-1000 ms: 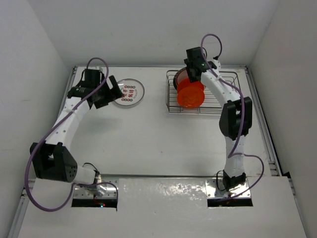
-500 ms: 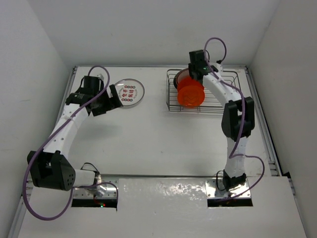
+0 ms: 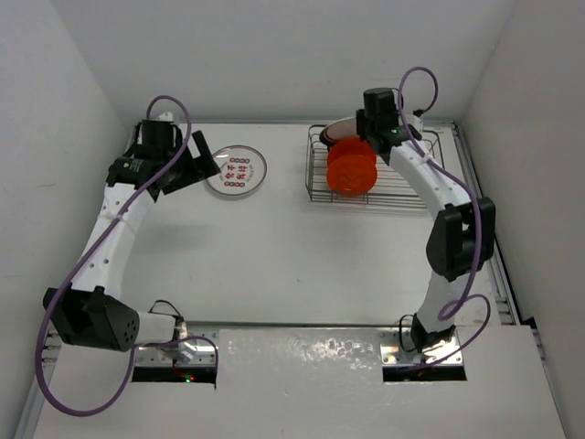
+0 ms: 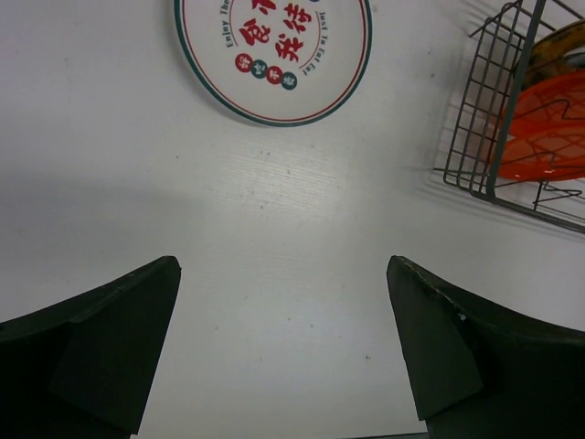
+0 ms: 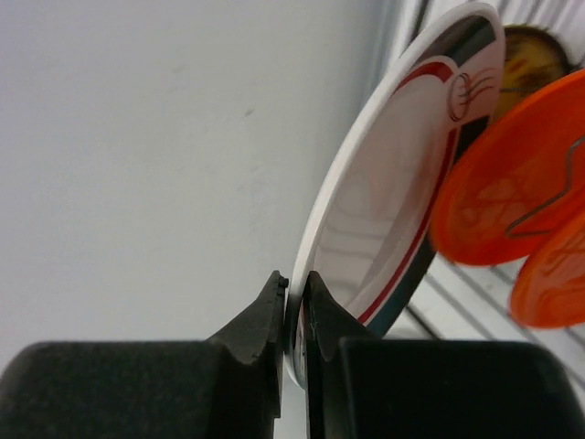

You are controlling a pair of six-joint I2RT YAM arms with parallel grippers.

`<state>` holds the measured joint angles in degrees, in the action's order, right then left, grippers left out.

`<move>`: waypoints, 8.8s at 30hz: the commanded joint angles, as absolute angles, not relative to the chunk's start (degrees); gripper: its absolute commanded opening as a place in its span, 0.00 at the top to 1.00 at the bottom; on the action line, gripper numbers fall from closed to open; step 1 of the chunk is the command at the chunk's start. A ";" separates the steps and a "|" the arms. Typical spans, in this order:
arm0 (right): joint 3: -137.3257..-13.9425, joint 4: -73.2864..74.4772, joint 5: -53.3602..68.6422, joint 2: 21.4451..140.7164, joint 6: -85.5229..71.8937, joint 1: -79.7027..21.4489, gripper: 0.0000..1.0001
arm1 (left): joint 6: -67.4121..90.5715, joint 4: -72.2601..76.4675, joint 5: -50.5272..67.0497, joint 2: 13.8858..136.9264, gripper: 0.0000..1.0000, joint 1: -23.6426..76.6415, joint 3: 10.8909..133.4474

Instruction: Unload the plates from the dish rack

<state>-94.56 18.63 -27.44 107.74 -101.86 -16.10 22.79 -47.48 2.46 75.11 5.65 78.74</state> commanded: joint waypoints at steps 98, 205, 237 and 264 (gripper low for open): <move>-98.96 52.29 -5.90 86.04 -27.41 -30.42 0.01 | 37.18 -40.77 0.88 118.21 0.06 -0.53 98.17; -105.39 41.58 4.51 106.88 -56.74 -21.23 0.01 | 24.96 -53.97 -16.02 69.17 0.00 -4.66 76.91; -98.27 12.75 -14.23 121.64 -101.95 -10.11 0.58 | 19.69 -51.33 -9.05 72.77 0.00 -0.53 70.93; -99.22 8.25 -0.19 103.02 -92.86 -13.35 1.00 | 20.65 -53.70 -15.55 74.53 0.00 1.06 75.84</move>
